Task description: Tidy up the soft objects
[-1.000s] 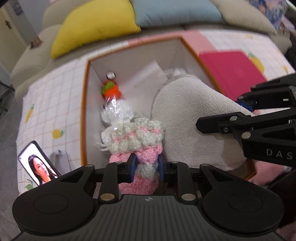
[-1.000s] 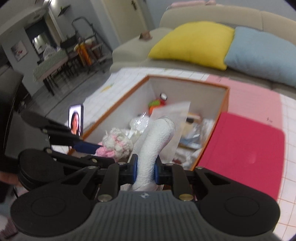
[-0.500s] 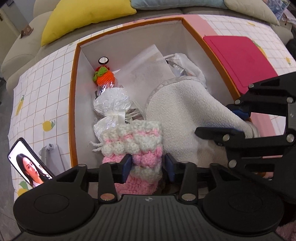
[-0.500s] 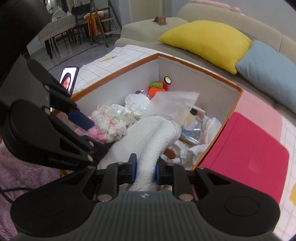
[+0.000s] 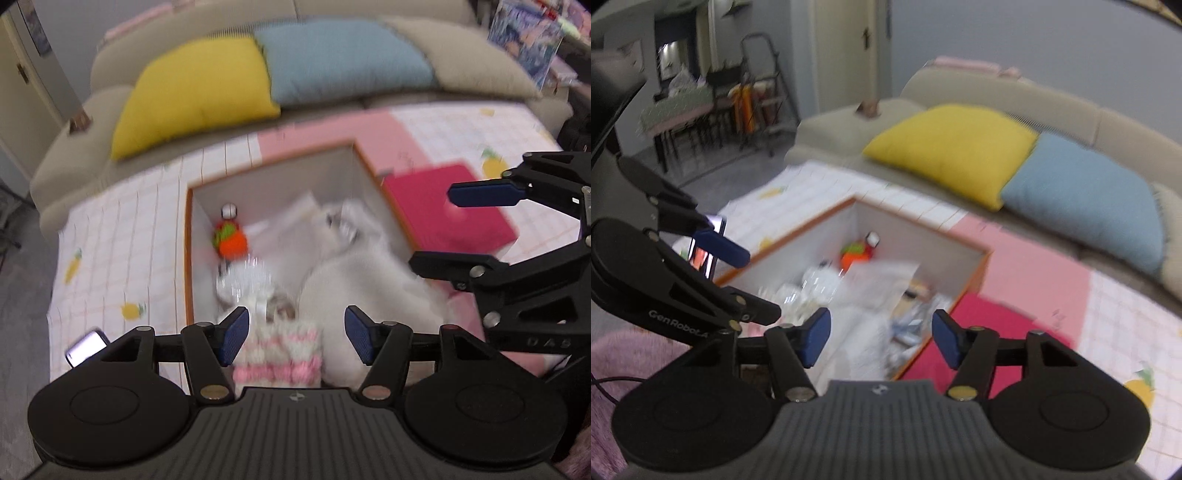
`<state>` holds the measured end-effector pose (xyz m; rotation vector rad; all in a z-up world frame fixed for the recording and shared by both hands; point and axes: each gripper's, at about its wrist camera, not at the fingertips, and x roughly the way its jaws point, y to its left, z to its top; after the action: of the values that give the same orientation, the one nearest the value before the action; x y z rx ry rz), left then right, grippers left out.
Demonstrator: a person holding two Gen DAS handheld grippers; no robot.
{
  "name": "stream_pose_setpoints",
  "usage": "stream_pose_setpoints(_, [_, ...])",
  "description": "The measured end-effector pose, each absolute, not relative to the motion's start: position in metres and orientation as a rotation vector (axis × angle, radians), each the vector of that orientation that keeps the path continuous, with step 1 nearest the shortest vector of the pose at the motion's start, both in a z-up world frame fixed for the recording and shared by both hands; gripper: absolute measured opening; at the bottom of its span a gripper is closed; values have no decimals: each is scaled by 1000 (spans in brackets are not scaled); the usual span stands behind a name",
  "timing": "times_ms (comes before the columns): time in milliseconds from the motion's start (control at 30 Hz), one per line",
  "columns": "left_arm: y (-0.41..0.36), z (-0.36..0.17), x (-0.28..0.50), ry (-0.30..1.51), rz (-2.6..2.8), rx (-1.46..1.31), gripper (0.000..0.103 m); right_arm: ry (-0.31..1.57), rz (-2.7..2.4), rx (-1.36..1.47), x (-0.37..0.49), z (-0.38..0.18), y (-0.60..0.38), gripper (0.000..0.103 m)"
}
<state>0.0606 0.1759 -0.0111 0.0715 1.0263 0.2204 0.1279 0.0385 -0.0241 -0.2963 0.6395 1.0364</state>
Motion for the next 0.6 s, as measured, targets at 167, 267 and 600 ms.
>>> stream_pose_setpoints(167, [155, 29, 53, 840, 193, 56, 70, 552, 919, -191, 132, 19, -3, 83])
stream_pose_setpoints(267, [143, 47, 47, 718, 172, 21, 71, 538, 838, -119, 132, 39, -31, 85])
stream_pose_setpoints(600, [86, 57, 22, 551, 118, -77, 73, 540, 600, -43, 95, 54, -107, 89])
